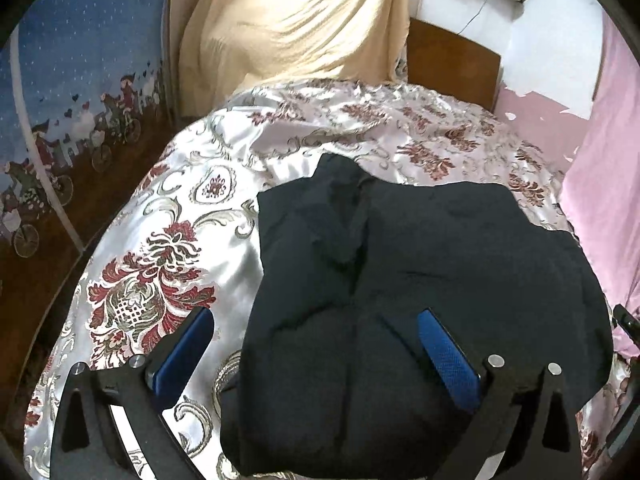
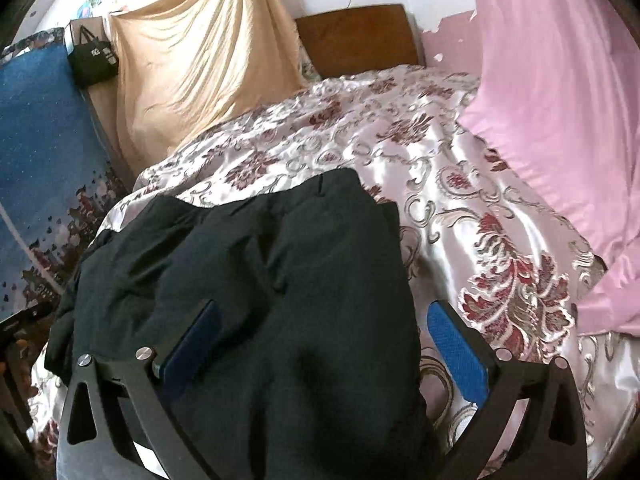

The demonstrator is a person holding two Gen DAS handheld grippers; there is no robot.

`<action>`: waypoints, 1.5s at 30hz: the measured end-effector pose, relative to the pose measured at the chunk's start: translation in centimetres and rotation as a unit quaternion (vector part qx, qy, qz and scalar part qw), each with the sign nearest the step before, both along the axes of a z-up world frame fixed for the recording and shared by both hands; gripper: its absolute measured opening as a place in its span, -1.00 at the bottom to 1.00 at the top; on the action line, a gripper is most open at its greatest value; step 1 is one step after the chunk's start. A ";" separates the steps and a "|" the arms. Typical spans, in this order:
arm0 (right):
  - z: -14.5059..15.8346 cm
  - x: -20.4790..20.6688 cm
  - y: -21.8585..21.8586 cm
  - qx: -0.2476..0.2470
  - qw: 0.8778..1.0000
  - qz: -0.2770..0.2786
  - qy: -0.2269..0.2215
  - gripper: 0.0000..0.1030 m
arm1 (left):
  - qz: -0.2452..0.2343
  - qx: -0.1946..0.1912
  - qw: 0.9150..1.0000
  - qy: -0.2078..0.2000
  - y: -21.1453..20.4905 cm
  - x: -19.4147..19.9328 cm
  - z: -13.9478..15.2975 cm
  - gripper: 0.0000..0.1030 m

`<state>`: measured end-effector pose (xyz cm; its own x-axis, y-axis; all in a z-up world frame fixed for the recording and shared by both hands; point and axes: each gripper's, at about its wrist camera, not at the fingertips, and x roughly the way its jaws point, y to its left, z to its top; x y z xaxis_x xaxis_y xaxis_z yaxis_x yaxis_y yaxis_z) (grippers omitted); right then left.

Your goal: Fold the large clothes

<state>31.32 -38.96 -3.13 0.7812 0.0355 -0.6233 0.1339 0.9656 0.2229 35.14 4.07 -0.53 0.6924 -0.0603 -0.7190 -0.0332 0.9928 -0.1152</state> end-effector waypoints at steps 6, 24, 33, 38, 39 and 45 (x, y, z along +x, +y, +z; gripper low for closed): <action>1.1 -2.3 0.9 -0.016 0.999 -0.020 -0.036 0.98 | -0.008 0.002 0.999 -0.041 -1.1 -2.5 1.4 1.00; 2.8 -9.6 3.5 -0.026 0.997 -0.014 -0.077 0.98 | -0.040 0.029 0.993 -0.111 -3.9 -10.0 4.3 1.00; 4.4 -13.6 5.9 -0.045 0.993 0.003 -0.108 0.98 | -0.050 0.045 0.988 -0.137 -4.9 -13.6 5.2 1.00; 5.6 -16.0 7.2 -0.061 0.989 0.014 -0.131 0.98 | -0.054 0.047 0.985 -0.157 -5.4 -15.8 5.7 1.00; 5.9 -16.5 7.5 -0.065 0.989 0.017 -0.135 0.98 | -0.054 0.048 0.985 -0.160 -5.4 -16.2 5.8 1.00; 7.2 -19.4 9.6 -0.083 0.987 0.027 -0.138 0.98 | -0.063 0.045 0.983 -0.165 -5.8 -19.1 6.2 1.00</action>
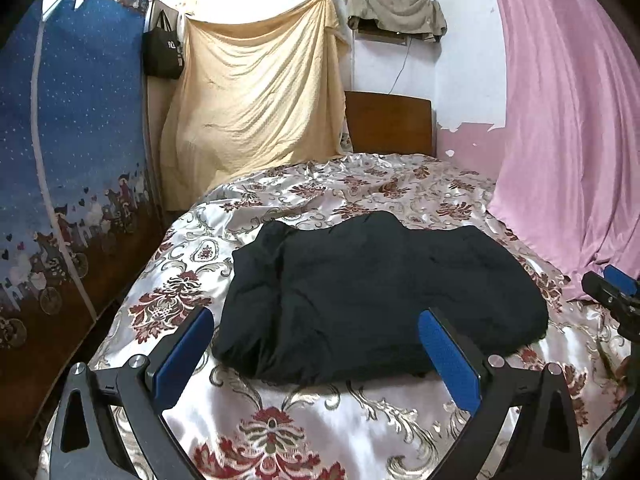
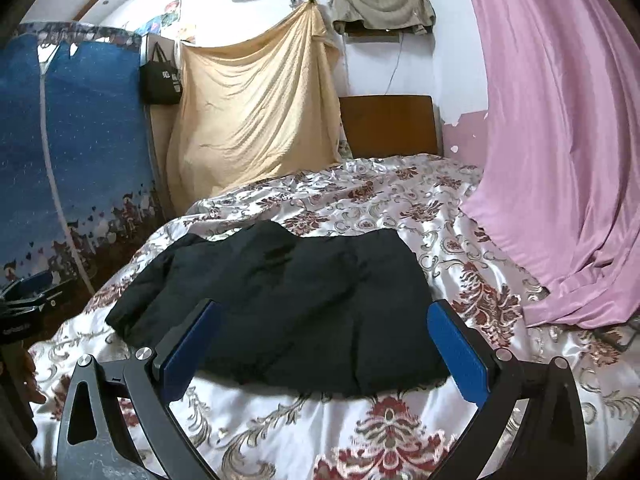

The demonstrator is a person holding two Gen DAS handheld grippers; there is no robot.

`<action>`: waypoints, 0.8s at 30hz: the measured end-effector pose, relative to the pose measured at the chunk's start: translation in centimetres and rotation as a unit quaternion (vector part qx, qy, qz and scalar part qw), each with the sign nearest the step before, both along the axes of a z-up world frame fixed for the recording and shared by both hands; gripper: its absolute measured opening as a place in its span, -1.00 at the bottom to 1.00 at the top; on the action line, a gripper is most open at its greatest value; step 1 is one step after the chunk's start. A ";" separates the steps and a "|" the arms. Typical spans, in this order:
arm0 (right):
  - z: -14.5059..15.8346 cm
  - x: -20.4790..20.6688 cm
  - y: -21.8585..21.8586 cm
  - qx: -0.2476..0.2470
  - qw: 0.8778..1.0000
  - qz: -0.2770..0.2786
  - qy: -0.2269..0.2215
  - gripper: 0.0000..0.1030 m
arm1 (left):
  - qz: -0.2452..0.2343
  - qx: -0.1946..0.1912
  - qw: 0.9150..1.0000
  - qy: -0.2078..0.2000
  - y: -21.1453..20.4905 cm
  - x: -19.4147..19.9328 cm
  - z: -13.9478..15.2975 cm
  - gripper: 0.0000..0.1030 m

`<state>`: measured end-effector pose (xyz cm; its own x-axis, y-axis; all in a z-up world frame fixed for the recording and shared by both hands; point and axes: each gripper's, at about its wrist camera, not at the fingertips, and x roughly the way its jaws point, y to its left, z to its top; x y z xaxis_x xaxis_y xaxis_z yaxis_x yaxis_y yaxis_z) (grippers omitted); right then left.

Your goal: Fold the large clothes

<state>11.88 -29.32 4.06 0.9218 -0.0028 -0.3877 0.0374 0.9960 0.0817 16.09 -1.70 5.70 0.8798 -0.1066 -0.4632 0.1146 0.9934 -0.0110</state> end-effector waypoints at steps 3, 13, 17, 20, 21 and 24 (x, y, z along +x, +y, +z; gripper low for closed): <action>0.4 -1.3 0.8 -0.012 1.000 -0.004 0.001 0.98 | -0.001 0.000 1.000 -0.005 0.1 -1.4 0.0 1.00; 0.2 -4.9 2.5 -0.009 1.000 -0.003 0.001 0.98 | 0.011 -0.001 1.000 -0.020 1.2 -5.5 0.1 1.00; -0.3 -6.4 3.2 -0.005 1.000 0.000 0.002 0.98 | 0.014 0.001 1.000 -0.027 1.4 -6.9 -0.1 1.00; -0.5 -7.3 3.7 -0.009 1.000 -0.001 0.004 0.98 | 0.015 0.003 0.999 -0.030 1.6 -7.8 -0.3 1.00; -0.6 -7.5 3.9 -0.011 1.000 -0.001 0.005 0.98 | 0.015 0.004 0.999 -0.030 1.6 -8.1 -0.4 1.00; -0.9 -8.3 4.3 -0.012 1.000 -0.004 0.008 0.98 | 0.015 0.007 0.999 -0.034 1.6 -9.0 -0.7 1.00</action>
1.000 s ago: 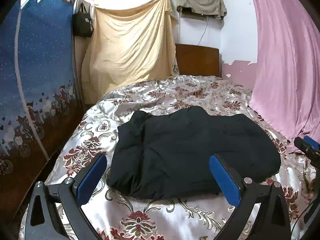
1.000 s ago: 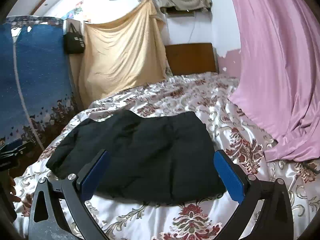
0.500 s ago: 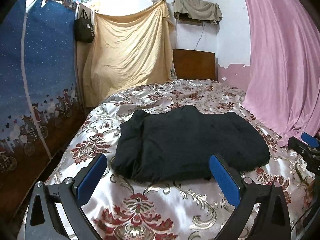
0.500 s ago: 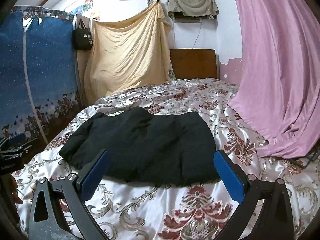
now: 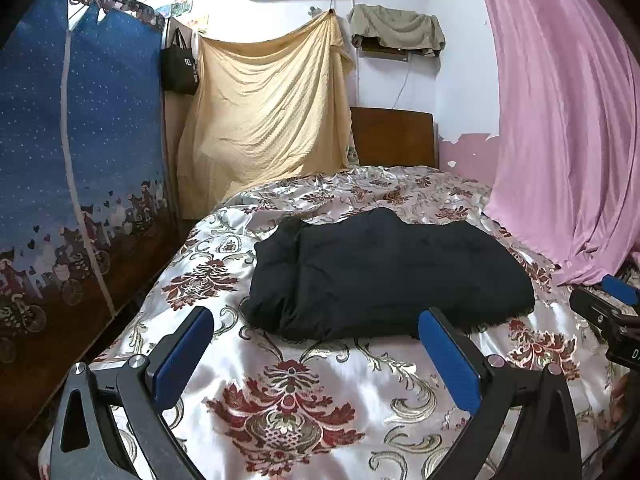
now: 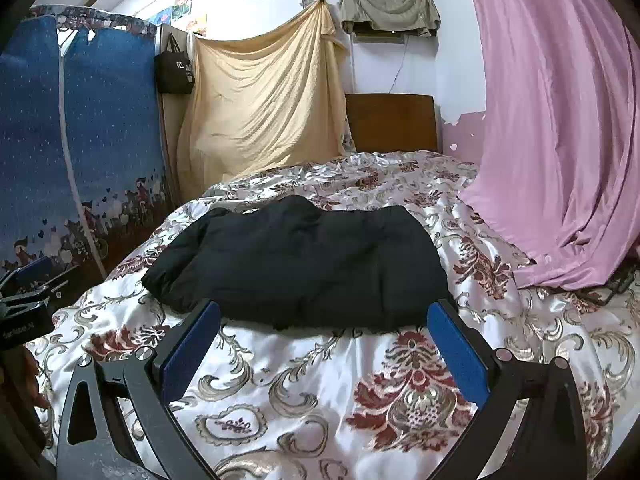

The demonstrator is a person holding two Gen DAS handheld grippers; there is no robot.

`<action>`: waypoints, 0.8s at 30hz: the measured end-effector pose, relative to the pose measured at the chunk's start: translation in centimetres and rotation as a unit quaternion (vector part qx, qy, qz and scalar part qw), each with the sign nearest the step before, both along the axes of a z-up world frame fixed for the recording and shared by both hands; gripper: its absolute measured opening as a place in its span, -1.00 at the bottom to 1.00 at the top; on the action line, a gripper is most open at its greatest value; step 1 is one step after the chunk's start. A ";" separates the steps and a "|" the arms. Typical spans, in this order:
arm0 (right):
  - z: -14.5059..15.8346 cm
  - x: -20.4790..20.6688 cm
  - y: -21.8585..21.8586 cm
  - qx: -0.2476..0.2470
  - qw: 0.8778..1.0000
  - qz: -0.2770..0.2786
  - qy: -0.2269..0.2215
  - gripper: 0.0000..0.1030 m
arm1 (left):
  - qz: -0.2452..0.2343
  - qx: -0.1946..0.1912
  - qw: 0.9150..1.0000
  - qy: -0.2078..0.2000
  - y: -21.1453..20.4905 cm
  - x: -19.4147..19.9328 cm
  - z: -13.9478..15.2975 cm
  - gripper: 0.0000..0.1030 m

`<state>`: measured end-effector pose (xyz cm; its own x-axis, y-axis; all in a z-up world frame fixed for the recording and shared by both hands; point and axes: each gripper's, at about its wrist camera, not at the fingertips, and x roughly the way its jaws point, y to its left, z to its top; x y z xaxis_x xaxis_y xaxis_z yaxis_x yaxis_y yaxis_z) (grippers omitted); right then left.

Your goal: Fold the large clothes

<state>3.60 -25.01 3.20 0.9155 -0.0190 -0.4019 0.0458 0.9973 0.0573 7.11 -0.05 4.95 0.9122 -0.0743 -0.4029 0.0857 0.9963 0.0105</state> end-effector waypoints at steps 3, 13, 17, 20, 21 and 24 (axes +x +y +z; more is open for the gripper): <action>-0.3 -0.7 0.5 -0.007 1.000 -0.003 -0.001 0.98 | 0.002 0.005 1.000 -0.003 0.1 -0.6 -0.3 1.00; -1.7 -2.5 1.1 -0.005 1.000 -0.007 -0.007 0.98 | 0.002 0.022 1.000 -0.009 -0.2 -2.5 -1.8 1.00; -2.4 -3.1 1.4 -0.009 1.000 -0.009 -0.012 0.98 | 0.002 0.021 1.000 -0.012 -0.1 -3.1 -2.2 1.00; -2.8 -3.6 1.6 -0.010 1.000 -0.009 -0.018 0.98 | 0.004 0.015 1.000 -0.016 0.2 -3.7 -2.6 1.00; -2.9 -3.8 1.6 -0.010 1.000 -0.009 -0.018 0.98 | 0.004 0.014 1.000 -0.016 0.2 -3.8 -2.6 1.00; -3.3 -4.1 1.9 -0.008 1.000 -0.005 -0.015 0.98 | 0.004 0.011 1.000 -0.012 0.4 -4.2 -3.1 1.00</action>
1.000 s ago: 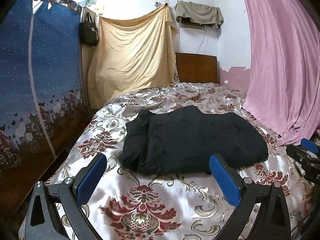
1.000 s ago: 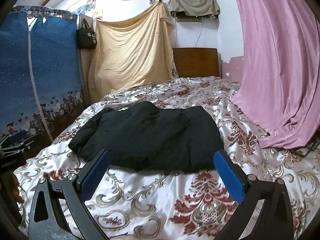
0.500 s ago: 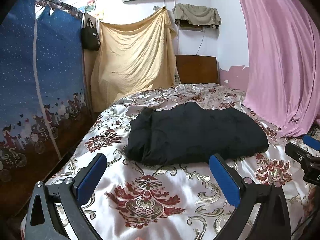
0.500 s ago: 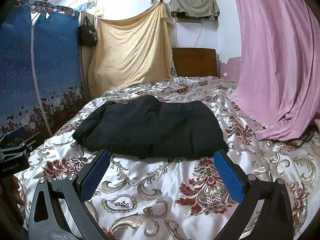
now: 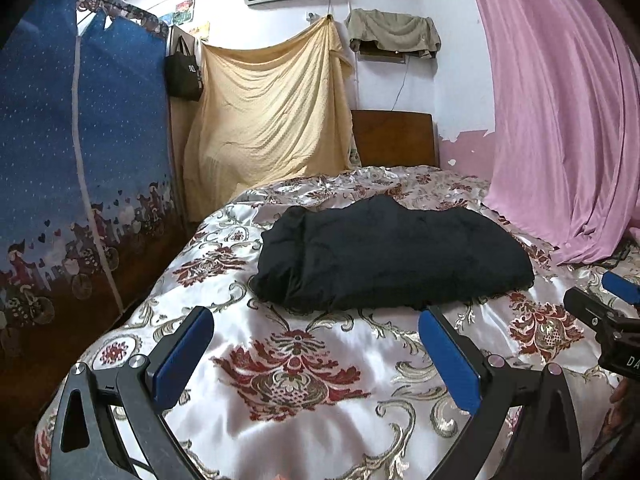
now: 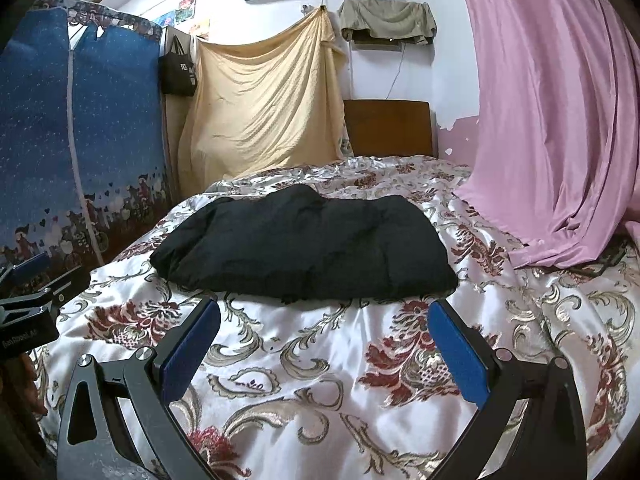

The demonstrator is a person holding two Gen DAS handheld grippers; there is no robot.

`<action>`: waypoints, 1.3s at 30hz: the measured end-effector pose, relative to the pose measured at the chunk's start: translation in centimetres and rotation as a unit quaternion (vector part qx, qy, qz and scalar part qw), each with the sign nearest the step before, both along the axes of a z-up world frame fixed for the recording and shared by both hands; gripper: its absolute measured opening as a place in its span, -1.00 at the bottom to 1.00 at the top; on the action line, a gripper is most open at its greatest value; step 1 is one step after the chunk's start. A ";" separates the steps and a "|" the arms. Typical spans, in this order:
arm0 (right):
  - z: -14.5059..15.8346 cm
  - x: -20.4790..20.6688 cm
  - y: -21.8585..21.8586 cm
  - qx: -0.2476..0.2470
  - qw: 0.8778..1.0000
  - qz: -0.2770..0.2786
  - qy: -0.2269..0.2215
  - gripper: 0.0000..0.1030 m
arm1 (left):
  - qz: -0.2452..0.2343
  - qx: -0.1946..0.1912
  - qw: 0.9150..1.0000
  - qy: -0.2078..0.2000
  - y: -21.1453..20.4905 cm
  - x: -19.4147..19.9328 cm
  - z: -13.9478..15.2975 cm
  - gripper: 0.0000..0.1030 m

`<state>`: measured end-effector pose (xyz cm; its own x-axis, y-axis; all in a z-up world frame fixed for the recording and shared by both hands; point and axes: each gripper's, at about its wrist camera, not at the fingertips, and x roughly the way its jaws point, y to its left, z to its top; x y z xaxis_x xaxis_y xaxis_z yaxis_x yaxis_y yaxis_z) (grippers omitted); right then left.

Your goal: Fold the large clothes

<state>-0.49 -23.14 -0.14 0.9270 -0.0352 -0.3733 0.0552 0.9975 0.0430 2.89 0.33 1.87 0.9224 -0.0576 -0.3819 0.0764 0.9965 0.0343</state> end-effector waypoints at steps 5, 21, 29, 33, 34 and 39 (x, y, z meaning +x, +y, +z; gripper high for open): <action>-0.6 -0.3 0.4 -0.003 1.000 0.004 0.004 0.98 | 0.003 -0.001 1.000 0.005 0.3 -0.3 -0.5 1.00; -0.8 -0.6 0.4 0.001 1.000 0.006 0.004 0.98 | 0.006 -0.001 1.000 0.004 0.4 -0.4 -0.7 1.00; -0.8 -0.6 0.4 0.001 1.000 0.006 0.004 0.98 | 0.005 -0.002 1.000 0.004 0.4 -0.4 -0.7 1.00; -0.8 -0.6 0.4 0.001 1.000 0.005 0.003 0.98 | 0.006 -0.001 1.000 0.003 0.3 -0.5 -0.7 1.00; -0.7 -0.6 0.4 0.001 1.000 0.006 0.004 0.98 | 0.006 -0.001 1.000 0.003 0.3 -0.5 -0.7 1.00; -0.7 -0.6 0.5 0.002 1.000 0.006 0.004 0.98 | 0.006 -0.002 1.000 0.002 0.4 -0.5 -0.7 1.00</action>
